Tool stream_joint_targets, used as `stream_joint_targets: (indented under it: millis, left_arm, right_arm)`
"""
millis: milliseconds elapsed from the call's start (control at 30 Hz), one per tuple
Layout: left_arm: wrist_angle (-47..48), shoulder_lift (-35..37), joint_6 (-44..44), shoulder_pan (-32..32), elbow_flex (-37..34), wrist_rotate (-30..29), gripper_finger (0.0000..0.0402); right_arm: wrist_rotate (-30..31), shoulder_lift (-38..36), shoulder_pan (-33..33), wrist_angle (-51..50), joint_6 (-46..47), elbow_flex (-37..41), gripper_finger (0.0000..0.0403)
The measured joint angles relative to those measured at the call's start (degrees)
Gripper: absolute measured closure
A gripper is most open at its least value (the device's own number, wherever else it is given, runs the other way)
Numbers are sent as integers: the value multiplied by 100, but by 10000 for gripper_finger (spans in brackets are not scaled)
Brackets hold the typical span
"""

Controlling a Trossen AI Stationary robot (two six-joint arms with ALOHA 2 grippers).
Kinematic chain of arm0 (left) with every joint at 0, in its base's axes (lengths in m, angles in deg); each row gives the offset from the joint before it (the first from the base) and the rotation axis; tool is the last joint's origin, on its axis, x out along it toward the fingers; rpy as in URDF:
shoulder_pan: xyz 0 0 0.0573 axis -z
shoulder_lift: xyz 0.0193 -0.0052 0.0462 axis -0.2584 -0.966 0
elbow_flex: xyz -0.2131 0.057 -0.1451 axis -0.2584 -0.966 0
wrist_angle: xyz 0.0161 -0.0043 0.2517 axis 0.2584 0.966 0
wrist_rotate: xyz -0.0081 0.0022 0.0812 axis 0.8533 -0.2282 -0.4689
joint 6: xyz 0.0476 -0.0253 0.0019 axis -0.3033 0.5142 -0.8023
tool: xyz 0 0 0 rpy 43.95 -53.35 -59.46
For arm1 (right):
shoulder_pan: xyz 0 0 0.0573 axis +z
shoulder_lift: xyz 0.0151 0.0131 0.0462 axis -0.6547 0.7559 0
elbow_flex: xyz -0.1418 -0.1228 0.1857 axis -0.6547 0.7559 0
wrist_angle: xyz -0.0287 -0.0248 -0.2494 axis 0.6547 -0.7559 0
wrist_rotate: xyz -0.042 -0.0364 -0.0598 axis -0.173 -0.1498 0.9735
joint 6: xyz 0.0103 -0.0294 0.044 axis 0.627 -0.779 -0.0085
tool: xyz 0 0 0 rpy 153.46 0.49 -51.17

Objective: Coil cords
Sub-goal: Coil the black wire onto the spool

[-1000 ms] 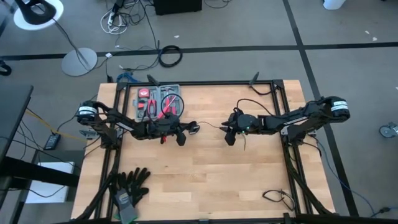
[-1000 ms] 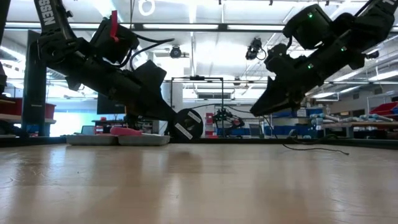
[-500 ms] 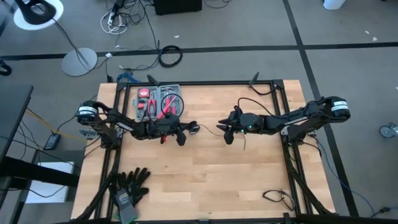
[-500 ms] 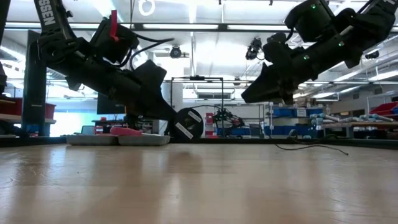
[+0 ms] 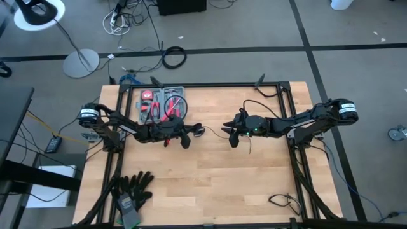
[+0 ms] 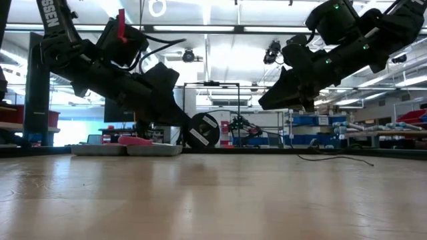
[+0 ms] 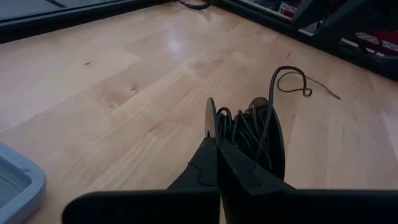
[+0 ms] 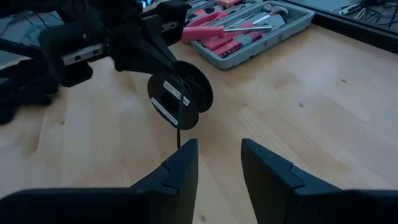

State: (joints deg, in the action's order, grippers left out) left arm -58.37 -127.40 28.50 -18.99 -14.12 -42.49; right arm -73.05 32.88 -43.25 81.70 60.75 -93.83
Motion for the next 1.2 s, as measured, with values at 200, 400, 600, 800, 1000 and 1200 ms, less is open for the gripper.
stream_joint_targets:
  millis: [200,400,600,800,1000,1200]
  left_arm:
    - [-147,-2,-9,0,-2,-2,401]
    - [-156,-2,-13,0,-2,-2,401]
    - [-150,-2,-22,0,-2,-2,402]
    - [-150,-2,-28,0,-2,-2,402]
    - [-146,-2,-28,0,-2,-2,402]
    - [-143,-2,-267,0,-2,-2,402]
  right_arm:
    - [2,1,0,2,2,-2,280]
    - [0,2,0,4,2,-2,281]
    - [2,2,0,4,2,-2,281]
    - [2,2,0,4,2,-2,281]
    - [2,2,0,4,2,-2,280]
    - [2,2,2,4,2,-2,281]
